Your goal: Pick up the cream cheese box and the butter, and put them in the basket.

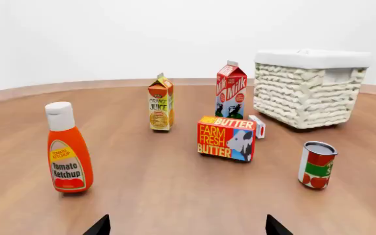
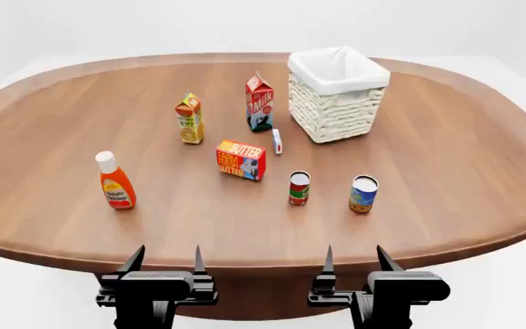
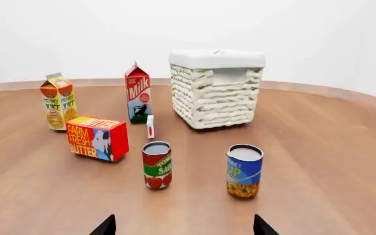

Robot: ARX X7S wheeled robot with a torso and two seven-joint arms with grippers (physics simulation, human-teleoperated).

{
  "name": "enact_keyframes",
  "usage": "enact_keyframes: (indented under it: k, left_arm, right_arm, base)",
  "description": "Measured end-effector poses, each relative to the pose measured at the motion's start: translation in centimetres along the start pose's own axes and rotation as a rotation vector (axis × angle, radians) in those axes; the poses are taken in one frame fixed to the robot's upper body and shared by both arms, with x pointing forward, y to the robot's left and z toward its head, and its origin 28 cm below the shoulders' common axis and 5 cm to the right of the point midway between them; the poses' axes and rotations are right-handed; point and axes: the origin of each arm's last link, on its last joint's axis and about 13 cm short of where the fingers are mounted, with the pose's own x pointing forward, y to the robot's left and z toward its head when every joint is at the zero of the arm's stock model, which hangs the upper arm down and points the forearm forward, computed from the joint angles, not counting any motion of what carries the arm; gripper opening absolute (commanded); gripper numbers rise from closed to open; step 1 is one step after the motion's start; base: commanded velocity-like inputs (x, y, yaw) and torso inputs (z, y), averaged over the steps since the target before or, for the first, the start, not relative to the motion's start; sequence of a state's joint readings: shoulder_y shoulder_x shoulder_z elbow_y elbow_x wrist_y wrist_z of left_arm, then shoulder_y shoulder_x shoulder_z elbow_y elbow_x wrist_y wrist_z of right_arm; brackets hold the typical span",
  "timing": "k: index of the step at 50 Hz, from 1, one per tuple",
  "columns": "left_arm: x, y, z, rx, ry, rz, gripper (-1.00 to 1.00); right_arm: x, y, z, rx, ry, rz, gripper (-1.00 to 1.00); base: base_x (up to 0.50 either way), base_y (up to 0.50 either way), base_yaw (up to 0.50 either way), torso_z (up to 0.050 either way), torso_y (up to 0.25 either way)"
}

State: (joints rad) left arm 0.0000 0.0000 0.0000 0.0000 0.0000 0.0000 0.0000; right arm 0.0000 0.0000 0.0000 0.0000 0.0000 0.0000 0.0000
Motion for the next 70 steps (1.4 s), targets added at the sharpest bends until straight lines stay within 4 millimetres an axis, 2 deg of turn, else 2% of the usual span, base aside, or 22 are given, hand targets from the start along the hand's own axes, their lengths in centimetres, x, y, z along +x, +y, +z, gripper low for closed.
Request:
enact_keyframes:
  k: [29, 70]
  left_arm:
    - [0.1, 0.2, 0.1, 0.011, -0.017, 0.006, 1.0]
    - [0.2, 0.3, 0.0, 0.025, -0.023, 0.006, 1.0]
  right_arm:
    - [-0.1, 0.1, 0.3, 0.004, -0.013, 0.013, 1.0]
    - [-0.6, 0.2, 1.3, 0.02, -0.035, 0.05, 1.0]
  base:
    - [0.0, 0.0, 0.0, 0.0, 0.0]
    - [0.5, 0.0, 0.0, 0.0, 0.0]
